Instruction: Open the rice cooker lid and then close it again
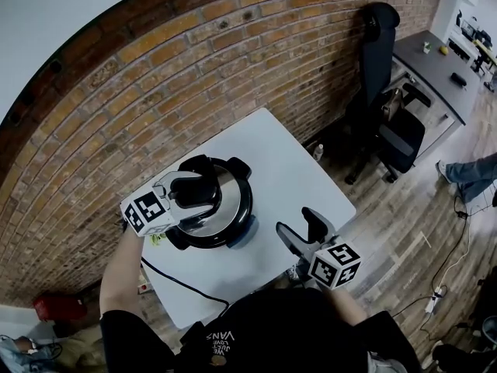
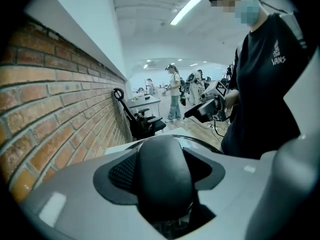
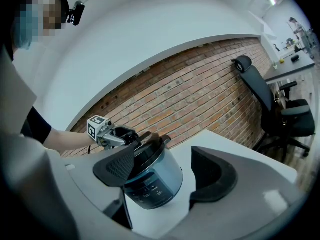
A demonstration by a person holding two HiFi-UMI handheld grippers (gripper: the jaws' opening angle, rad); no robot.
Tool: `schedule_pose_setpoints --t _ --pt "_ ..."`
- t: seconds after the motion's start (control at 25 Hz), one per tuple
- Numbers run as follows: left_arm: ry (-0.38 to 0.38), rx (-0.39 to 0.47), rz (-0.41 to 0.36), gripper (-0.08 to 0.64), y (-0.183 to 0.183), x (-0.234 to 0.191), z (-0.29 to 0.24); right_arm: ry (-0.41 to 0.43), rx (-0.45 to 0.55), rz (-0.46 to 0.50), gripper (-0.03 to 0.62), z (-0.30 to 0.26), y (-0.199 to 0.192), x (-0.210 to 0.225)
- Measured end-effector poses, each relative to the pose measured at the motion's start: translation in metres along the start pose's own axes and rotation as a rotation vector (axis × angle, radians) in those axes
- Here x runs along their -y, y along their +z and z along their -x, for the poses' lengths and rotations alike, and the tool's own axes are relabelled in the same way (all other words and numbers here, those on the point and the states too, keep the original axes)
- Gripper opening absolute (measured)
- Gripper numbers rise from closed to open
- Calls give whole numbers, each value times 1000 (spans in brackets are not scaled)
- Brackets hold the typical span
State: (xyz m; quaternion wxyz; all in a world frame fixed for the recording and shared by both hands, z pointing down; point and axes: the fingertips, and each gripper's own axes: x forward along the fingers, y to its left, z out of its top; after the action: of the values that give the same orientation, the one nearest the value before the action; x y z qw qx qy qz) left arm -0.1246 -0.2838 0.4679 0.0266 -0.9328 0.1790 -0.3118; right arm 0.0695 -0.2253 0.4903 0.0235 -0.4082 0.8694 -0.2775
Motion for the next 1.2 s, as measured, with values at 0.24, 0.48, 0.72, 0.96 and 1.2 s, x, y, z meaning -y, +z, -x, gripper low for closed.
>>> schedule_pose_setpoints --t 0.24,0.48,0.72,0.96,1.2 --pt "0 34 14 282 3 -1 1 2 -6 4 349 -1 -1 -1" --pt "32 34 28 279 3 -2 0 15 -14 5 349 -4 -4 -7" --pt "92 30 61 279 2 -5 0 20 -19 7 348 -6 -9 -15" --pt "173 20 118 281 2 -10 -1 23 -17 7 348 -5 -13 -27" --pt "287 23 176 282 0 -16 2 10 -5 6 348 -2 -21 -44"
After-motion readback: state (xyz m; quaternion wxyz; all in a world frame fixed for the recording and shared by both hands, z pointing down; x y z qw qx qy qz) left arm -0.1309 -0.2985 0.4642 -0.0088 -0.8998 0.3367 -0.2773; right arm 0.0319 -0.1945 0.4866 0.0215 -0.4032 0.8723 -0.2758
